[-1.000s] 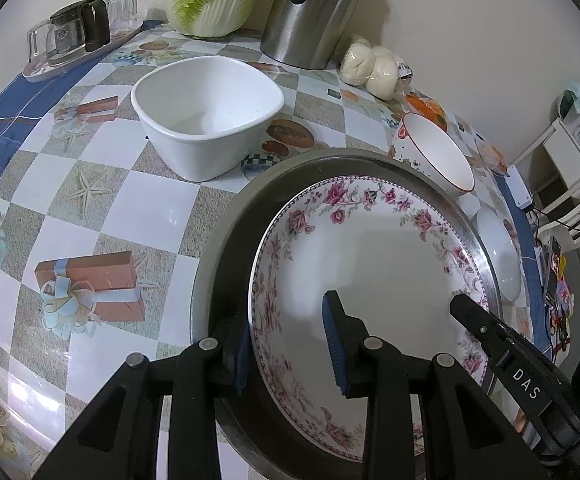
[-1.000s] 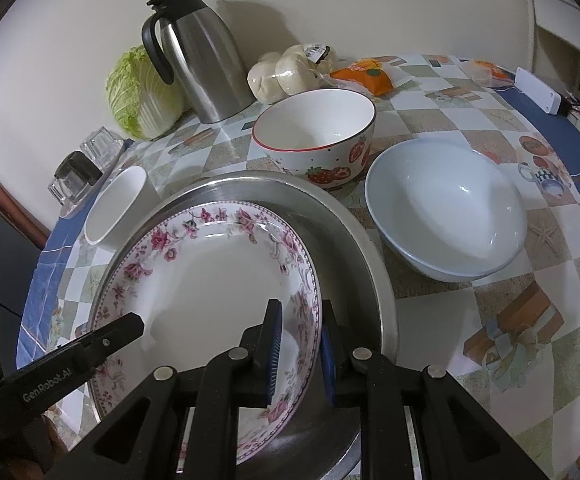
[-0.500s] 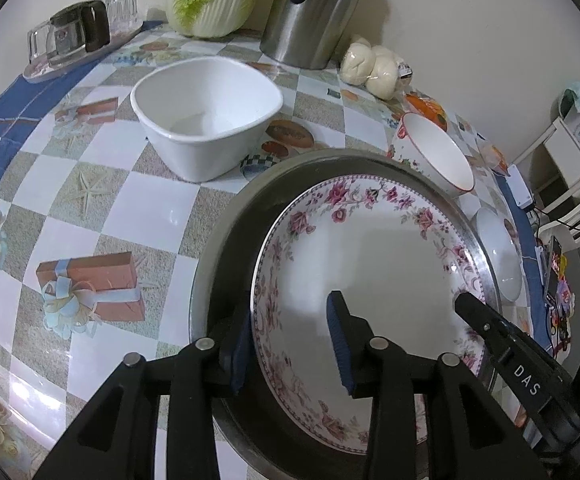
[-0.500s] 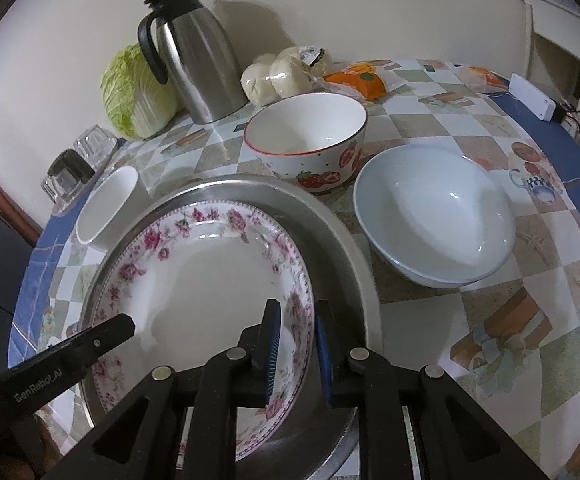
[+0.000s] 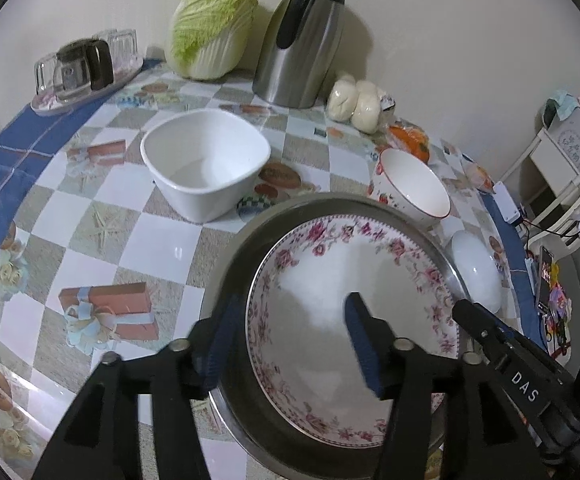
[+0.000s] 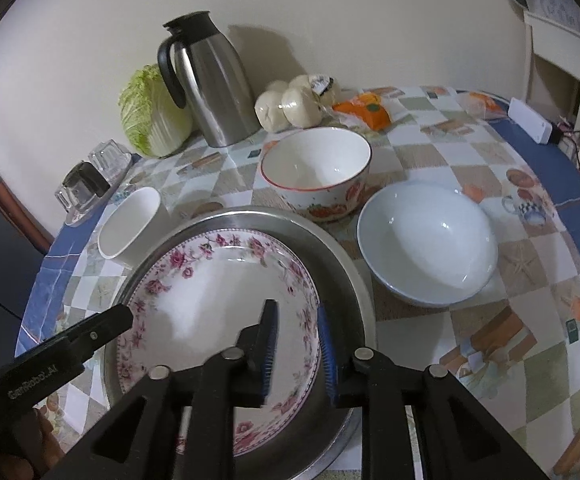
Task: Organize plates and bowls
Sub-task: 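Open both grippers and lift them away from the floral plate, then move the right gripper to the red-rimmed floral bowl rim, then grasp the red-rimmed bowl rim with the right gripper and lift it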
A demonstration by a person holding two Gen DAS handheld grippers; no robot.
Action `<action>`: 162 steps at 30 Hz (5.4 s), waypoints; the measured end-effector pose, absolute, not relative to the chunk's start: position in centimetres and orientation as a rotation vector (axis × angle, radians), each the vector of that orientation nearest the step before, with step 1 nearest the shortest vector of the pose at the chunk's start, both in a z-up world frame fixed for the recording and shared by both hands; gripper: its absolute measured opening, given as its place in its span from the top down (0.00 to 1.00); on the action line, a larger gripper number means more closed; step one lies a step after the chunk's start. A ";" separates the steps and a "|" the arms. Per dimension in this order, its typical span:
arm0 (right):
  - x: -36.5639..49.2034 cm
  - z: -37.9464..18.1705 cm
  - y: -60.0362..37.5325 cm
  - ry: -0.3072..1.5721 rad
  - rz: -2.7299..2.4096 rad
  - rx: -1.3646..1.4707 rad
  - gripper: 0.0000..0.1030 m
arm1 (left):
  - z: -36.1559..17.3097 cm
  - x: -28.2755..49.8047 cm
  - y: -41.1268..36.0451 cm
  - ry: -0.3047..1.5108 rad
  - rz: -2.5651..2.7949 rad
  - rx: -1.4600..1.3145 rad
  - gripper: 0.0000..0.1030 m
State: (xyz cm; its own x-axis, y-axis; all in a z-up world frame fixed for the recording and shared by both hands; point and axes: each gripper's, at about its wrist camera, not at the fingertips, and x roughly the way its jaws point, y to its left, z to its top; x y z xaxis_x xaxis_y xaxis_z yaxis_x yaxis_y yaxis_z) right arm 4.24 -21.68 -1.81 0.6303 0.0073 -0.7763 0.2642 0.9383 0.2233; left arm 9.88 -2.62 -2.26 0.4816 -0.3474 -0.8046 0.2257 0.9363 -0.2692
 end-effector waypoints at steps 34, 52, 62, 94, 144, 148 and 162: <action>3.4 -1.0 -21.1 0.875 -0.190 0.221 0.00 | -1.8 9.4 -1.7 0.950 -0.120 0.014 0.01; 2.2 0.2 -22.5 0.860 -0.193 0.295 0.00 | 1.8 8.5 -2.4 0.810 -0.226 -0.078 0.01; 2.9 1.5 -24.7 0.847 -0.185 0.335 0.00 | 3.1 11.2 -3.0 0.862 -0.296 -0.089 0.01; 7.2 12.5 -35.7 0.887 -0.225 0.274 0.00 | 4.2 22.3 -12.0 1.175 -0.429 0.031 0.03; 21.7 -2.1 -32.4 1.113 -0.129 0.285 0.84 | -4.0 26.6 -19.2 1.282 -0.495 -0.050 0.81; 20.7 0.0 -32.2 1.085 -0.119 0.290 0.84 | -1.6 25.6 -18.4 1.235 -0.494 -0.067 0.81; 15.2 2.6 -27.8 1.062 -0.047 0.270 0.84 | 0.6 20.2 -13.0 1.201 -0.421 -0.160 0.81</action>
